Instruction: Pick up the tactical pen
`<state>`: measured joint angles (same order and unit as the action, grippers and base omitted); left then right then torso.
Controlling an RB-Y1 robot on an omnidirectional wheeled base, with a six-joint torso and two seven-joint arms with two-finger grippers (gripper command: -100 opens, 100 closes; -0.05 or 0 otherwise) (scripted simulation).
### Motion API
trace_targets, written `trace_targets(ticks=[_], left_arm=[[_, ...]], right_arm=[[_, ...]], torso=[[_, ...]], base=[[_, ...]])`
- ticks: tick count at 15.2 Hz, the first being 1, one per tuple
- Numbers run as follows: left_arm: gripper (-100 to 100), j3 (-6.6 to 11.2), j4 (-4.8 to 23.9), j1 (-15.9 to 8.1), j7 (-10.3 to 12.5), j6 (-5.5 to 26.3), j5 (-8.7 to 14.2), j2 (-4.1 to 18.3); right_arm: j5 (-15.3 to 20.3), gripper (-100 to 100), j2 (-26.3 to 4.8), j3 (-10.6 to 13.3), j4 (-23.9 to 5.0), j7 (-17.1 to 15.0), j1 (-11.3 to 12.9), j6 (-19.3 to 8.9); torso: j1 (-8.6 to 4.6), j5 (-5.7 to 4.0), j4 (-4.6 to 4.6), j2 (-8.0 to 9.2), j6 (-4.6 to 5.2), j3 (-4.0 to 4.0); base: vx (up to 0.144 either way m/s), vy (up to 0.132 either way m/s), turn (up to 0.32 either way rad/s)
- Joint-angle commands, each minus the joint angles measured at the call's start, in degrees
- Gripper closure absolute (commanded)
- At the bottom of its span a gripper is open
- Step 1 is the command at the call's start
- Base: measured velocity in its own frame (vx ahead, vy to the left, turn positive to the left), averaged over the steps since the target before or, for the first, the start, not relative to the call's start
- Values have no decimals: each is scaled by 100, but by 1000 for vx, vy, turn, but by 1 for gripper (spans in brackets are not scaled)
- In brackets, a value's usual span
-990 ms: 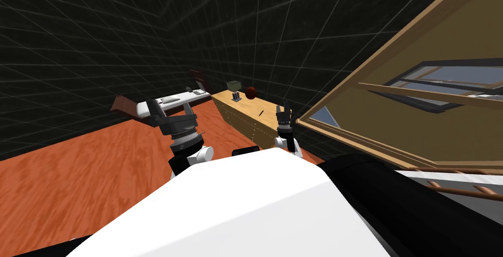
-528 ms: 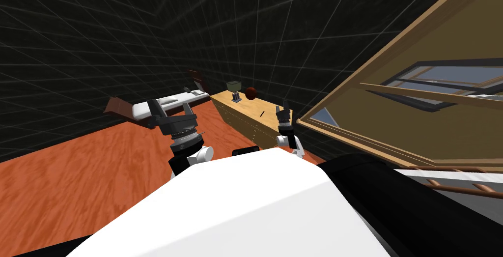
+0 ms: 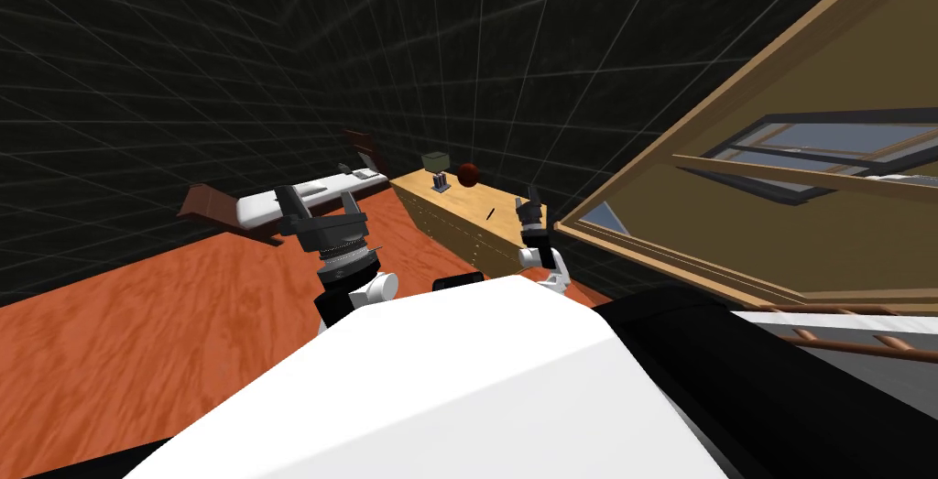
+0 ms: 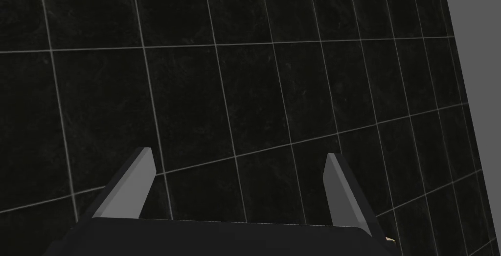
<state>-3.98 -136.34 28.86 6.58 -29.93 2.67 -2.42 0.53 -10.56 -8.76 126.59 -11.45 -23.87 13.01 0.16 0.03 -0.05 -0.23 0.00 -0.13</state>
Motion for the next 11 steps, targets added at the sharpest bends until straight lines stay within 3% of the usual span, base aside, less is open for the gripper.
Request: trace_targets(ticks=[1, 2, 3, 5, 6, 9, 10, 11], left_arm=[[0, 0, 0, 0, 0, 0, 0, 0], [0, 0, 0, 0, 0, 0, 0, 0], [0, 0, 0, 0, 0, 0, 0, 0], [0, 0, 0, 0, 0, 0, 0, 0], [0, 0, 0, 0, 0, 0, 0, 0], [0, 0, 0, 0, 0, 0, 0, 0], [0, 0, 0, 0, 0, 0, 0, 0], [0, 0, 0, 0, 0, 0, 0, 0]], right_arm=[[-16, -100, -32, -86, -74, -154, 82, -278], [-16, -100, -32, -86, -74, -154, 82, -278], [-42, -100, -70, -214, -129, -364, 201, -491], [-42, -100, -70, -214, -129, -364, 201, -631], [-68, -100, -100, -348, -185, -584, 324, -797], [-68, -100, -100, -348, -185, -584, 324, -1000], [-96, -100, -124, -487, -244, -812, 452, -1209], [-96, -100, -124, -487, -244, -812, 452, -1296]], torso=[[0, 0, 0, 0, 0, 0], [1, 0, -1, -2, 0, -1], [0, 0, 0, 1, -1, 0], [0, 0, 0, 0, 0, 0], [0, 0, 0, 2, -1, 1], [4, 1, -1, -1, -1, -1], [-2, 0, 0, 2, -1, 1], [-3, -1, 0, -1, 0, -1]], base=[[58, 46, -51], [39, 38, -24], [45, 39, -52], [44, 45, -42], [46, 57, -48], [47, 45, -27], [58, 33, -47], [65, 48, -59]])
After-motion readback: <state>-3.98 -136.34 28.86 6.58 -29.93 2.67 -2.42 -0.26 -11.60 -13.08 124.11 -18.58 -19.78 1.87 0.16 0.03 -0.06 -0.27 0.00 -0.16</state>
